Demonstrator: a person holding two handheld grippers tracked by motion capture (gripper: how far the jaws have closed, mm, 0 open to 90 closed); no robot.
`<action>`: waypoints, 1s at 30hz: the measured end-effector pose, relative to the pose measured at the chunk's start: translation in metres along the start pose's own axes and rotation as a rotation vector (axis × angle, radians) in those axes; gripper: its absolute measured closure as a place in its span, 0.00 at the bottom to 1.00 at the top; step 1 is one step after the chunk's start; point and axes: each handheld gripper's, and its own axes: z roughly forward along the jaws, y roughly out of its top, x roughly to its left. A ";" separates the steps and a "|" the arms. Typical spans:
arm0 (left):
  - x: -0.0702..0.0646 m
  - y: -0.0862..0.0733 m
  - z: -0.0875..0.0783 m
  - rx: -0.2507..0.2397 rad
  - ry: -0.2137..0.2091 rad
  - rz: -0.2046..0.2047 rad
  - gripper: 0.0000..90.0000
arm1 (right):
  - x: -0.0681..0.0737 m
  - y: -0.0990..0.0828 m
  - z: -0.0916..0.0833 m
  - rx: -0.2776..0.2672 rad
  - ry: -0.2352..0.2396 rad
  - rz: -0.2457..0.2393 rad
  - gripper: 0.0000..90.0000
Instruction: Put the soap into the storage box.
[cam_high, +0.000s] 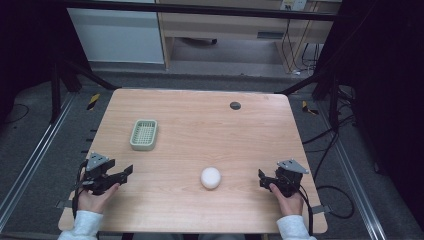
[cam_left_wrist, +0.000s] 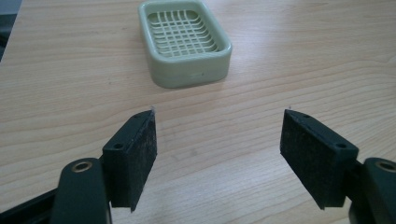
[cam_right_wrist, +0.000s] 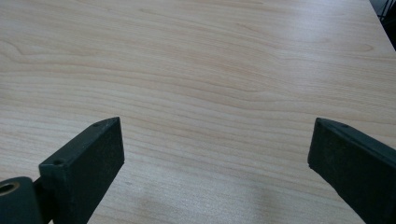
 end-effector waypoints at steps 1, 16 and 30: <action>0.000 0.000 0.000 0.000 0.000 0.000 0.30 | 0.000 0.000 0.000 0.001 -0.002 -0.001 0.04; -0.033 0.012 0.000 0.010 -0.064 0.056 0.29 | 0.002 0.002 0.000 -0.009 -0.014 -0.009 0.05; -0.071 0.026 0.009 0.023 -0.146 0.142 0.29 | 0.002 0.002 0.000 -0.015 -0.018 -0.008 0.04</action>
